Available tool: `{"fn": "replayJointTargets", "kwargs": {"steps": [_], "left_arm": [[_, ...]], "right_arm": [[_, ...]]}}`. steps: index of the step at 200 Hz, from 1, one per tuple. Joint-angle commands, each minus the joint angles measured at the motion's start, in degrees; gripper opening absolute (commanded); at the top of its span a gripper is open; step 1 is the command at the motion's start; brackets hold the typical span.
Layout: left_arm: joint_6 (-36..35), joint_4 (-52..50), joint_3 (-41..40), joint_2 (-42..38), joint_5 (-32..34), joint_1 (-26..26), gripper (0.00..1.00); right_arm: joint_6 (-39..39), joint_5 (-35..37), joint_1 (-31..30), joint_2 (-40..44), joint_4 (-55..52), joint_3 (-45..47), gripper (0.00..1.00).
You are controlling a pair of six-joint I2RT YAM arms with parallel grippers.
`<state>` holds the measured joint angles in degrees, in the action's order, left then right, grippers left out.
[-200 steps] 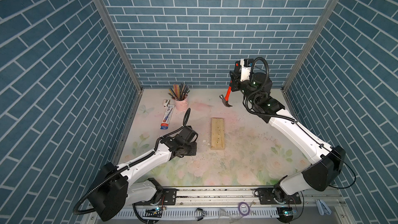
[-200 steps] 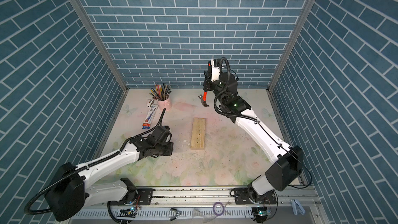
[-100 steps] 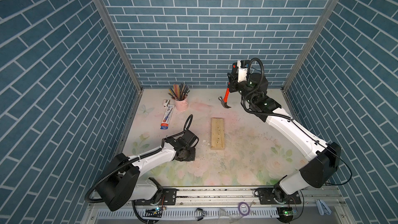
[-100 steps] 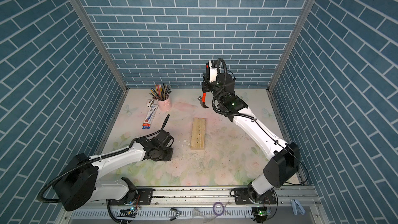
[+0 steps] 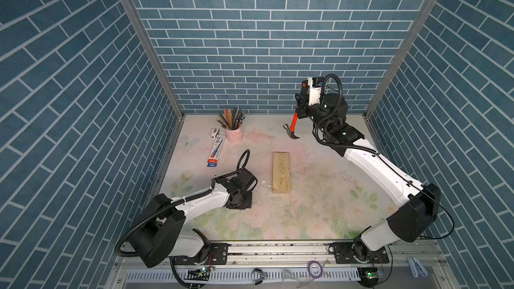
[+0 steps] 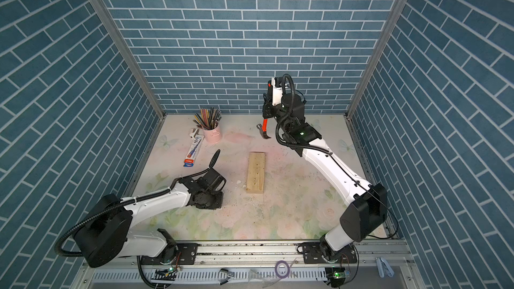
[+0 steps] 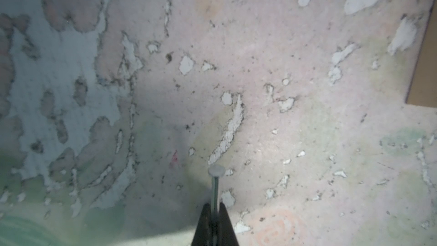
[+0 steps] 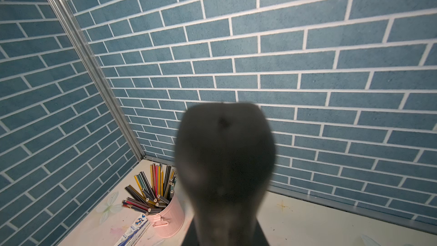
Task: Use a claw hammer to pull out a nail
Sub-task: Place the nail at the center of the board.
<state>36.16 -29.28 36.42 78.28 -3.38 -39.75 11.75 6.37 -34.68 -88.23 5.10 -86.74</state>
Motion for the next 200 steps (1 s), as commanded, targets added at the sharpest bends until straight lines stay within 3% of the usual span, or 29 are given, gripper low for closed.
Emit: {"fn": "replayJointTargets", "kwargs": {"steps": [1,120,200], "left_arm": [[1.2,-3.1,0.1,1.8,2.4,-0.5,0.04],[2.8,-3.7,1.5,4.3,3.3,-2.1,0.11],[2.4,-4.4,3.6,6.4,3.4,-3.2,0.25]], "right_arm": [[2.0,-0.4,0.6,0.8,6.0,-2.1,0.00],[2.5,-0.4,1.4,1.5,6.0,-0.9,0.00],[2.7,-0.2,1.7,1.7,5.6,-0.7,0.00]]}}
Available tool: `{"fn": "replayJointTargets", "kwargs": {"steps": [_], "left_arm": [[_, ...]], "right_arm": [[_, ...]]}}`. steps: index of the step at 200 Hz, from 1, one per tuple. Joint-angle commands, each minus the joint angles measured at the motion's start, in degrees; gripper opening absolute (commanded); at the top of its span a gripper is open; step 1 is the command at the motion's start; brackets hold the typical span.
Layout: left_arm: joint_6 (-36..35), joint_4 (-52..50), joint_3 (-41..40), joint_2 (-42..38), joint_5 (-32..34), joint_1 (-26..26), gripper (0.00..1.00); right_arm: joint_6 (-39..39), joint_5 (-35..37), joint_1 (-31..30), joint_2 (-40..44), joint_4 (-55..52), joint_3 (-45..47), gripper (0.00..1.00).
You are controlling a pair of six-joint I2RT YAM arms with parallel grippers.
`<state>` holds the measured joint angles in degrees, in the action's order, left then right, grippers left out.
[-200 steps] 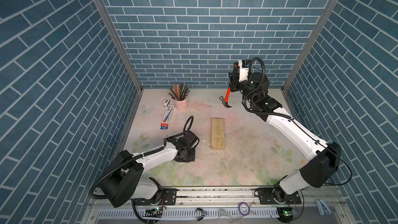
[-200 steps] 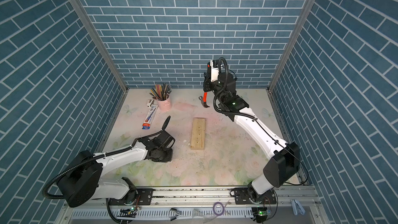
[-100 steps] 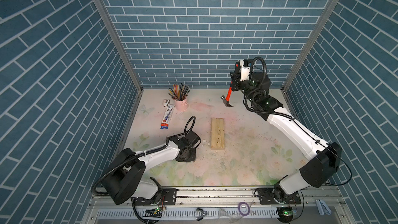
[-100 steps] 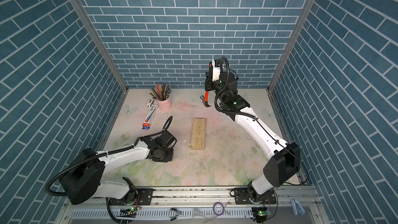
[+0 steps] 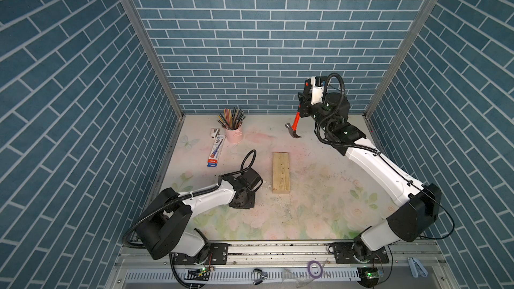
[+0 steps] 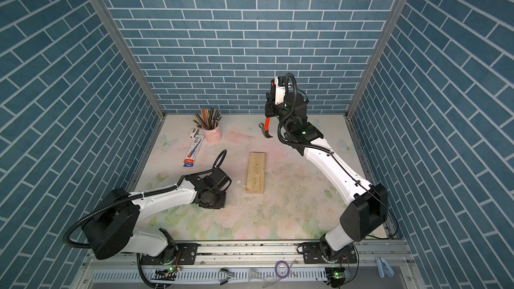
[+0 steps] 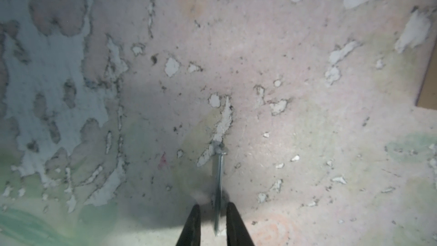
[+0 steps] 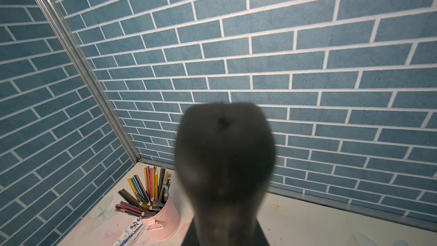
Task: Use a claw hammer to pull out a nail
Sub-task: Place the nail at the center of the board.
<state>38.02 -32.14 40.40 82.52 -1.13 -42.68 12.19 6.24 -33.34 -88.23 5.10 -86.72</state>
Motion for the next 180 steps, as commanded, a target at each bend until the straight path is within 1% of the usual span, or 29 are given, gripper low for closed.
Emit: {"fn": "replayJointTargets", "kwargs": {"steps": [1,16,47,53,59,68,106,109,119,134,144,168,180], "left_arm": [[0.6,-1.6,-0.4,2.2,1.1,-0.3,0.25],[0.5,-1.7,0.1,2.2,0.9,-0.3,0.26],[0.3,-1.7,1.8,1.5,0.7,-0.4,0.34],[0.0,-1.6,2.4,1.1,0.6,-0.3,0.38],[-0.5,-1.2,3.0,0.6,0.2,-0.3,0.46],[-1.3,-0.4,4.0,-0.5,-0.4,-0.5,0.49],[-3.8,4.3,8.2,-7.3,-2.5,-0.5,0.69],[-4.2,4.9,8.5,-7.7,-3.0,-0.4,0.75],[-4.9,6.6,9.4,-8.7,-4.2,0.0,0.87],[-5.8,11.4,9.9,-10.0,-7.0,0.4,0.87],[-5.6,16.6,9.1,-11.0,-9.2,0.7,0.87],[-2.7,30.5,4.1,-12.4,-19.5,3.9,0.87],[-0.6,37.7,0.9,-12.1,-25.3,5.9,0.87]], "right_arm": [[2.2,-0.1,0.3,1.7,5.7,-0.7,0.00],[2.2,-0.1,0.3,1.6,5.4,-0.9,0.00],[2.2,-0.1,0.3,1.4,5.4,-0.9,0.00],[2.2,-0.1,0.3,1.3,5.4,-1.0,0.00],[2.3,0.0,0.4,1.3,5.4,-1.0,0.00],[2.3,0.0,0.5,1.3,5.3,-1.0,0.00],[2.7,0.3,0.4,0.7,5.3,-0.9,0.00],[2.8,0.3,0.4,0.6,5.3,-0.9,0.00],[2.9,0.6,0.4,0.5,5.7,-0.7,0.00],[3.3,2.8,0.4,0.5,8.1,1.1,0.00],[3.8,3.5,0.6,0.5,9.0,1.8,0.00],[4.3,4.4,0.7,0.7,12.4,4.5,0.00],[4.1,5.5,0.7,1.2,17.5,8.2,0.00]]}}
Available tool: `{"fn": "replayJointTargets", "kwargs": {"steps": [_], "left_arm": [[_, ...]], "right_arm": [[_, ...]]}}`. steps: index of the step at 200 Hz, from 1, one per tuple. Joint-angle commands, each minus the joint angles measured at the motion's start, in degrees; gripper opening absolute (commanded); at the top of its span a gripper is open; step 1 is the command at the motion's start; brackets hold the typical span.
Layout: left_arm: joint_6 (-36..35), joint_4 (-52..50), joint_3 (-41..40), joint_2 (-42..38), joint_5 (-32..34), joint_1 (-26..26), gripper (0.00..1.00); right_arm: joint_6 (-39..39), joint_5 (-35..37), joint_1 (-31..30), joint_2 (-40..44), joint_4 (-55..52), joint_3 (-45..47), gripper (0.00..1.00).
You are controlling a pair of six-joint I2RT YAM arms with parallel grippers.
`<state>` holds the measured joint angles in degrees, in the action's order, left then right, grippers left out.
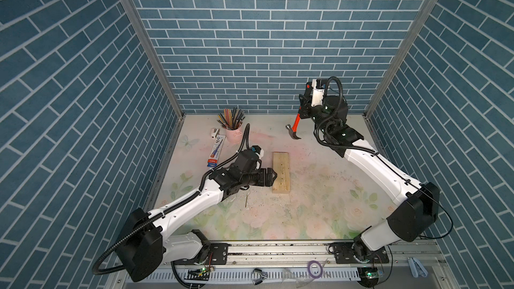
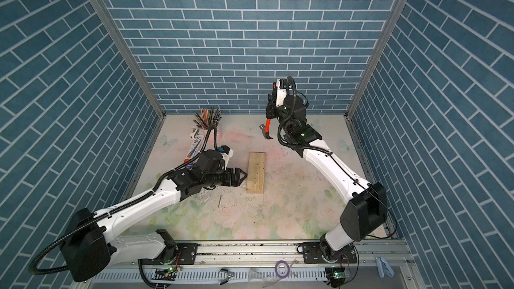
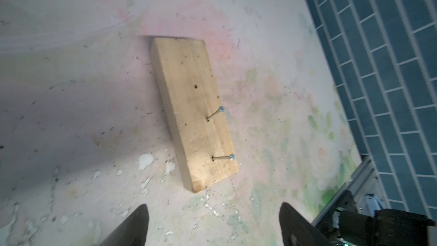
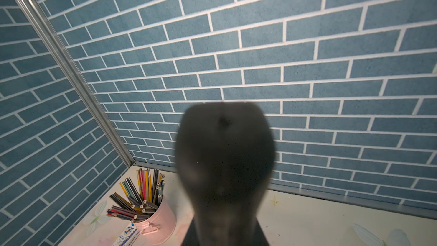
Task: Use a claw hammer to pull out a nail
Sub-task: Place the nail at the center of the board.
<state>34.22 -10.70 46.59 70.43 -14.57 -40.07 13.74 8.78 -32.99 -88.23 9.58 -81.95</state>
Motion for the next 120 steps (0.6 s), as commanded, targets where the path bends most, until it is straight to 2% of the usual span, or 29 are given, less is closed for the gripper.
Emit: {"fn": "replayJointTargets", "kwargs": {"steps": [1,20,61,88,120], "left_arm": [[3.3,16.9,-5.5,0.1,-12.3,3.4,0.87],[5.9,24.8,-9.2,1.6,-17.2,5.2,0.87],[2.3,22.3,-8.6,8.3,-17.8,5.9,0.87],[2.6,22.5,-8.2,13.1,-17.0,6.0,0.87],[3.5,24.8,-8.1,17.2,-17.1,6.0,0.85]], "right_arm": [[2.5,3.0,0.3,1.3,13.6,3.8,0.00],[3.0,4.4,0.4,1.4,19.0,7.8,0.00],[5.4,3.5,-0.3,1.3,27.4,14.3,0.00],[4.8,7.7,-2.0,1.2,35.4,19.7,0.00],[3.6,12.0,-4.7,0.1,39.9,22.4,0.00]]}}
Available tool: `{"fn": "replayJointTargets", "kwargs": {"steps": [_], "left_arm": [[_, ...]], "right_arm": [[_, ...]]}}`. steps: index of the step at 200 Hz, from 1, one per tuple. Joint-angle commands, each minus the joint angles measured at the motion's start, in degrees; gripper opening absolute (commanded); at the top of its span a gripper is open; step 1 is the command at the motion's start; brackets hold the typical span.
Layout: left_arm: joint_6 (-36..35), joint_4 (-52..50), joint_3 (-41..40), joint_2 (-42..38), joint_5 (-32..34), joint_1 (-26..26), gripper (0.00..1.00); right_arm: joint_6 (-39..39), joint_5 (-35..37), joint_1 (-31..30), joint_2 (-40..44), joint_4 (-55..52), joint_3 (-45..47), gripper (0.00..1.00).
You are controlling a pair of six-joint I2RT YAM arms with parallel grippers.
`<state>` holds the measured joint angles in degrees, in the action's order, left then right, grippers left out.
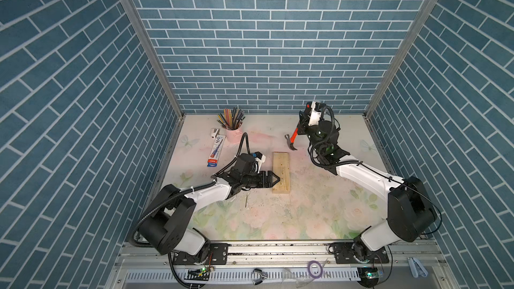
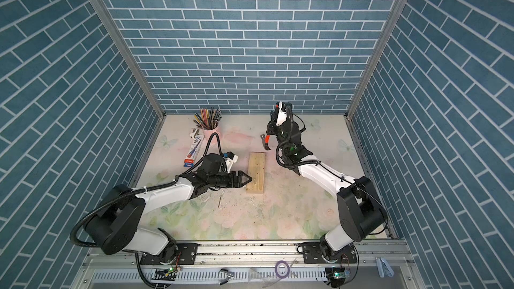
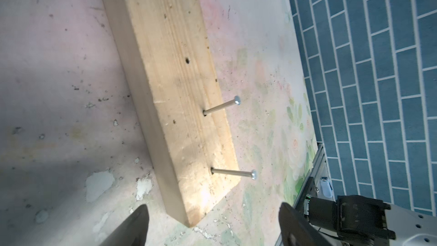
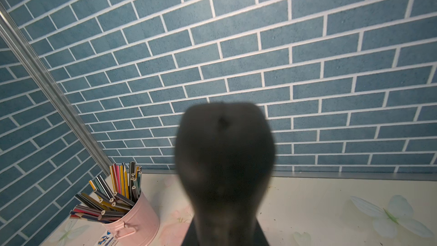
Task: Use a claw hammer to pull out a nail
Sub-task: Place the nail at the center of the board, then remove the nail from the mounting plate.
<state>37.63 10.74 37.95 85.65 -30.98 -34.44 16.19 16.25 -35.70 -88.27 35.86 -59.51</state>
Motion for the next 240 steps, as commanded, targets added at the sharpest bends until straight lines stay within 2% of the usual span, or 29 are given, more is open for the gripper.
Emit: {"fn": "replayJointTargets", "kwargs": {"steps": [1,27,49,86,109,181,240], "left_arm": [[0.1,3.4,0.5,2.1,-0.7,0.3,0.85],[0.6,4.9,0.7,4.3,-1.9,0.3,0.83],[1.1,6.2,0.1,5.7,-3.1,0.3,0.76],[0.9,6.5,0.5,7.6,-3.5,0.2,0.64],[1.5,7.0,0.4,9.2,-3.7,0.2,0.54],[2.6,7.7,-0.4,11.3,-3.0,0.2,0.45],[3.3,7.8,-0.5,12.5,-3.1,0.2,0.40]], "right_arm": [[1.1,4.6,-2.1,0.1,13.8,0.0,0.00],[-0.2,8.2,-4.5,-1.6,17.7,1.2,0.00],[-1.5,11.5,-6.4,-3.0,20.2,1.5,0.00],[-2.0,15.1,-8.0,-5.5,23.8,2.3,0.00],[-2.8,18.5,-9.1,-7.0,22.1,0.7,0.00],[-2.8,20.1,-10.3,-9.5,24.7,2.3,0.00],[-9.4,23.6,-12.3,-13.9,30.9,3.0,0.00]]}}
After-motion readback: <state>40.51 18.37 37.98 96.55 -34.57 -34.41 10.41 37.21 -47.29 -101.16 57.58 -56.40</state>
